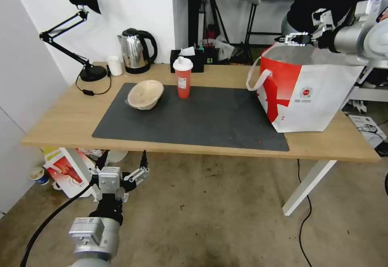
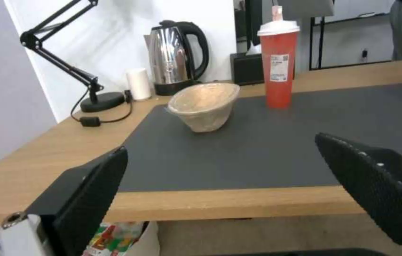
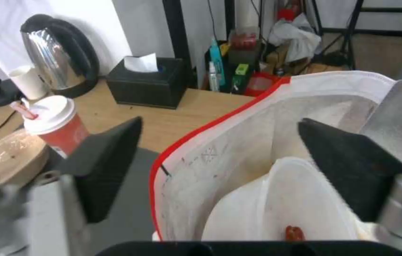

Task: Pick up the trash from the table and place it into the takeout bag.

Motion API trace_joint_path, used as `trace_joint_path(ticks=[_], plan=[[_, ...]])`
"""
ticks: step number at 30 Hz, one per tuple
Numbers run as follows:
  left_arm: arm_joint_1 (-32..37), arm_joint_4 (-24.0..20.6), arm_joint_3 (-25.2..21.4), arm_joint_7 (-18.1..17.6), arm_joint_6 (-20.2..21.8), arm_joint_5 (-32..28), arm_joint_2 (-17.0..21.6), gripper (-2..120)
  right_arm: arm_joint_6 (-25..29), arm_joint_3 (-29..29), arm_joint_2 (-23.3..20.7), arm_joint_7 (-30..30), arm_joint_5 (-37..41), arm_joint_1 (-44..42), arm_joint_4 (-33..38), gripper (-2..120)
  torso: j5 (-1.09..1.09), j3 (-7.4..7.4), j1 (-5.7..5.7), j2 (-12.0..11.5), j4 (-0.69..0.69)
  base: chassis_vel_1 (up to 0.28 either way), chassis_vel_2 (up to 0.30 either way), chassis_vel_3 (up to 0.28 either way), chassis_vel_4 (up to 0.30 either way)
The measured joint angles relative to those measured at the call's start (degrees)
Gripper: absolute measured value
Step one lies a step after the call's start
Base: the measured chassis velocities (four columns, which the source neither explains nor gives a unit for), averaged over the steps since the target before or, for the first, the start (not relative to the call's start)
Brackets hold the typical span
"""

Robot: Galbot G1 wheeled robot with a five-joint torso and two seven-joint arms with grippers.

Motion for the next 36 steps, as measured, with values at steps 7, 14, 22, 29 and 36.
trace_joint_path(ticks=[7, 14, 22, 29, 36], plan=[[0.1, -0.4, 0.0, 0.0, 0.1, 0.0, 0.1, 99, 2.4, 6.3, -1.2, 2.2, -0.1, -4.1, 4.7, 100, 0.00, 0.00, 0.00, 0.0, 0.01, 0.000, 0.000, 0.000, 0.000], [0.2, -0.4, 0.0, 0.0, 0.1, 0.0, -0.1, 99, 18.0, 15.2, -4.2, 2.9, -2.6, -15.1, 15.5, 100, -0.01, 0.00, 0.00, 0.0, -0.01, 0.000, 0.000, 0.000, 0.000], [0.4, -0.4, -0.1, 0.0, 0.1, 0.0, -0.2, 99, 29.2, 24.0, -5.4, 4.6, -9.4, -28.2, 24.5, 100, 0.01, 0.00, 0.00, 0.0, -0.02, 0.000, 0.000, 0.000, 0.000], [0.5, -0.5, -0.1, 0.0, 0.1, 0.0, -0.2, 99, 33.4, 29.2, -5.2, 7.9, -12.5, -34.9, 30.5, 100, -0.02, 0.00, 0.00, 0.0, 0.01, 0.000, 0.000, 0.000, 0.000], [1.0, -0.8, -0.4, -0.2, -0.1, 0.0, -0.7, 99, 39.8, 42.2, 0.5, 18.9, -25.7, -56.3, 45.3, 100, -0.04, -0.01, 0.00, 0.0, 0.01, 0.000, 0.000, 0.000, 0.000]])
